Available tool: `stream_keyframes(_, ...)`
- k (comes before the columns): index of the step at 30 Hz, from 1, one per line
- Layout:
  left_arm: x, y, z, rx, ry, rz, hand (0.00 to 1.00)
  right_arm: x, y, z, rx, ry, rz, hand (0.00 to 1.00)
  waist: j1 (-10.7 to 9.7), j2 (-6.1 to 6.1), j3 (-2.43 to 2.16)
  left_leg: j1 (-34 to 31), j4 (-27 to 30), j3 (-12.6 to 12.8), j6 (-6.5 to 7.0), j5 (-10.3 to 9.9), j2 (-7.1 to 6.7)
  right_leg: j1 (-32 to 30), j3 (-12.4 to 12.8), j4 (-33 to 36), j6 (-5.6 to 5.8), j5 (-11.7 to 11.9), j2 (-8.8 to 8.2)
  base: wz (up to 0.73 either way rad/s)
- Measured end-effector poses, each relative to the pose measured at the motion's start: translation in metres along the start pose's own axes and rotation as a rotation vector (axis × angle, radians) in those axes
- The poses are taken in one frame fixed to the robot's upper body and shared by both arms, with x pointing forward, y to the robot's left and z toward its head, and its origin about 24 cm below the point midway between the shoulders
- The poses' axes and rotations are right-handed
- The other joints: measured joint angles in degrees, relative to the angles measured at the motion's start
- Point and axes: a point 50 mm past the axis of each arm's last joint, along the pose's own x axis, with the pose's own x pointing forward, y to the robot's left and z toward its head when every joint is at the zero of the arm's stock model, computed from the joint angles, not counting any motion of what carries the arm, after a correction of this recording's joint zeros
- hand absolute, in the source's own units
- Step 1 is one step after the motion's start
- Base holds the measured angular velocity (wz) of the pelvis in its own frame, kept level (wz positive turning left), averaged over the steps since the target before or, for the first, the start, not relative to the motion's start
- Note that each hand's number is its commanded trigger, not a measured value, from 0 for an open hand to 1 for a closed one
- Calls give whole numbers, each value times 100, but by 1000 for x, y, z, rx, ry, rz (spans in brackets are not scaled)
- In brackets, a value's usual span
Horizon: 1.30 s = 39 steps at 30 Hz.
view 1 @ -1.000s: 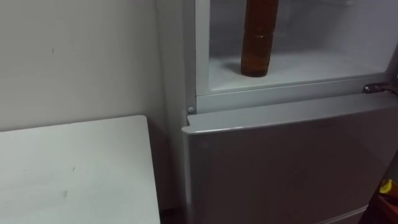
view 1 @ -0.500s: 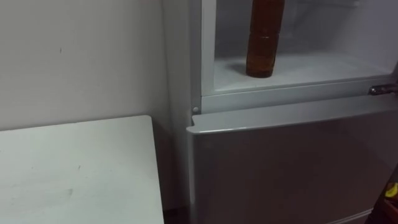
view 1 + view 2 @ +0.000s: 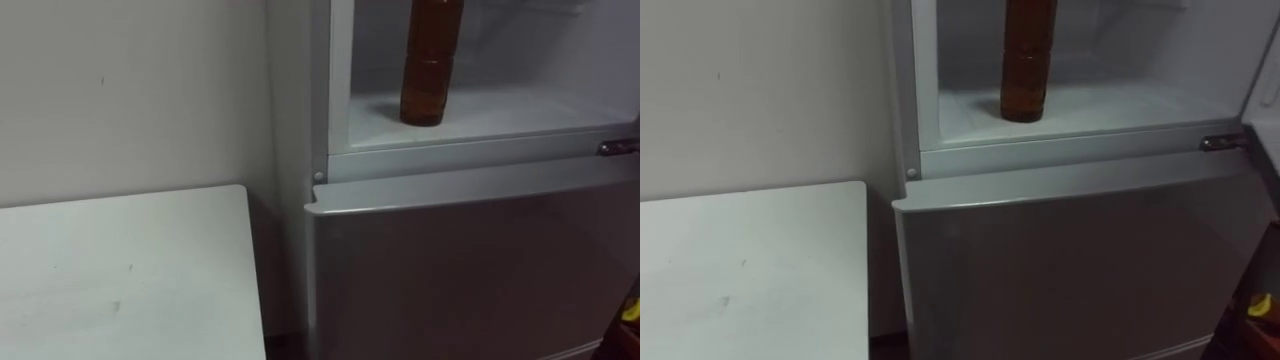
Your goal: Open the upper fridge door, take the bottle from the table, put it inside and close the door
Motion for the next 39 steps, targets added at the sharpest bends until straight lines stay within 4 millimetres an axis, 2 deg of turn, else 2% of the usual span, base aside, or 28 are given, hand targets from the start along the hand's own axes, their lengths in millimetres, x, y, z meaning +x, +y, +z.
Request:
stream_keyframes(10,-1,-6,5,19,-26,-35,0,-10,7,-18,-8,103,108,0,9,7,27,-6,-1,3,0,-1,14,0,-11,-17,0,0,2,0)
stream_keyframes(21,1,-7,14,10,-49,-34,0,-26,16,-35,-22,209,230,0,87,97,4,-6,-21,25,0,-1,30,-26,-7,-8,-2,2,-1,0)
stream_keyframes(35,1,-7,16,8,-53,-33,0,-32,20,-41,-37,248,297,0,242,81,-7,-5,-20,18,0,-1,30,-24,-19,-7,-2,4,-4,0)
stream_keyframes(39,1,-7,16,13,-56,-33,0,-34,24,-37,-100,166,345,0,278,88,-11,-6,-14,22,0,-1,32,-25,-26,0,-6,7,-4,0)
